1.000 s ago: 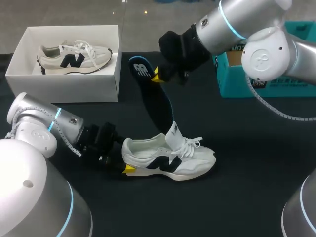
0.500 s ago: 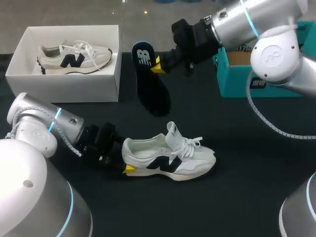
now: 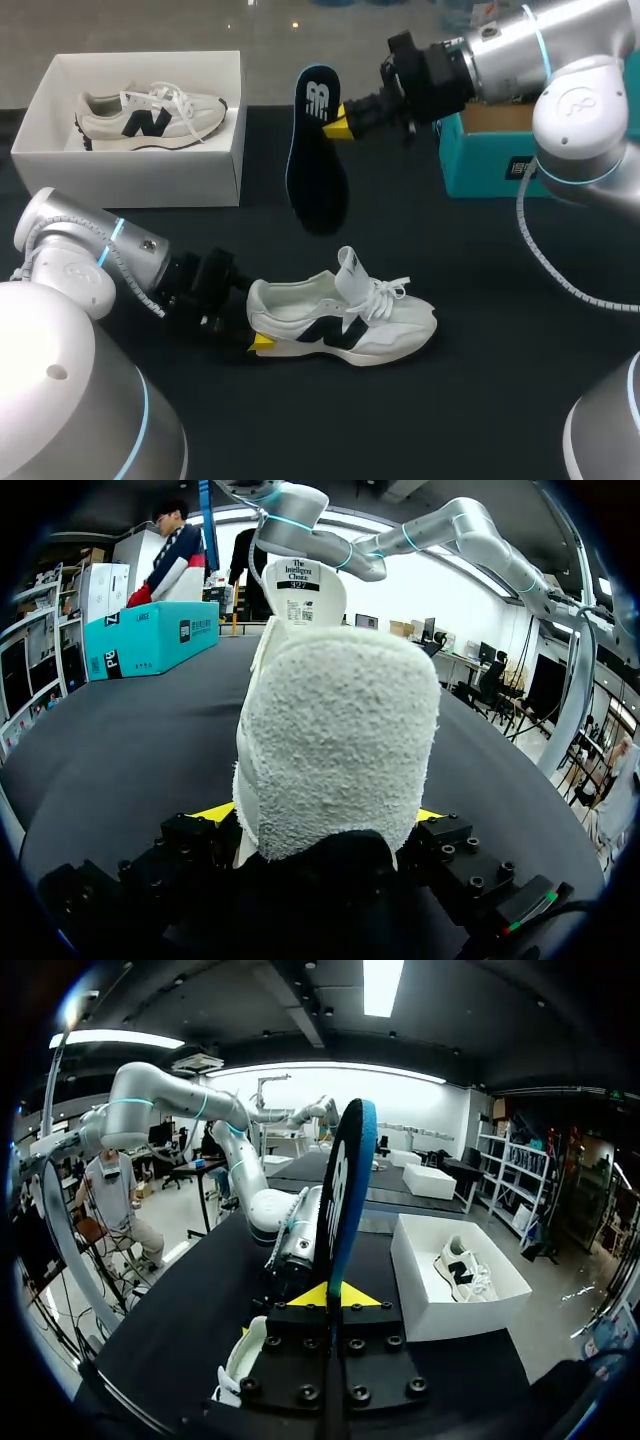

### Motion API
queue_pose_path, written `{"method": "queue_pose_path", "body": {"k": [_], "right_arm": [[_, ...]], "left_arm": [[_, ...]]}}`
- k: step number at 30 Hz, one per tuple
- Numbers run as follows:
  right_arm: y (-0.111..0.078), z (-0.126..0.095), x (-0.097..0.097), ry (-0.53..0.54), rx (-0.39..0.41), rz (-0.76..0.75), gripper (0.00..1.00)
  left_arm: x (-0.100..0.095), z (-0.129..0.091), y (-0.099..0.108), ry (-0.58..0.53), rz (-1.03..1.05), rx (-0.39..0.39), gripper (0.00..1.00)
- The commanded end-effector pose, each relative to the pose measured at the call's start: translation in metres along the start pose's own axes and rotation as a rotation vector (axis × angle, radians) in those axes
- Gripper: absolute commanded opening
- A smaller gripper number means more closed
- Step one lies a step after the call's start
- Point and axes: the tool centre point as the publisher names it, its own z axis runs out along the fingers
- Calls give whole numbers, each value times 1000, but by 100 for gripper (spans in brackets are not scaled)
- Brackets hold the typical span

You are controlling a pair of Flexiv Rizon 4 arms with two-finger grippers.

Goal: Take the shoe out of the shoebox, open the shoe tongue, remove and reinsert the insole, then place the shoe into the shoebox

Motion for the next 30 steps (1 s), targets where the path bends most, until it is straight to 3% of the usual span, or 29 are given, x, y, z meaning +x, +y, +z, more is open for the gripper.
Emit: {"method": "queue_pose_path", "body": {"k": [1,5,30], "right_arm": [[6,2,-8,24,9,9,0],[7,0,-8,7,-21,28,0],[7,0,-8,7,-21,28,0]], "left_arm": [[-1,3,2,2,0,-3,0],[-1,3,2,2,0,-3,0],[-1,3,2,2,0,-3,0]]}}
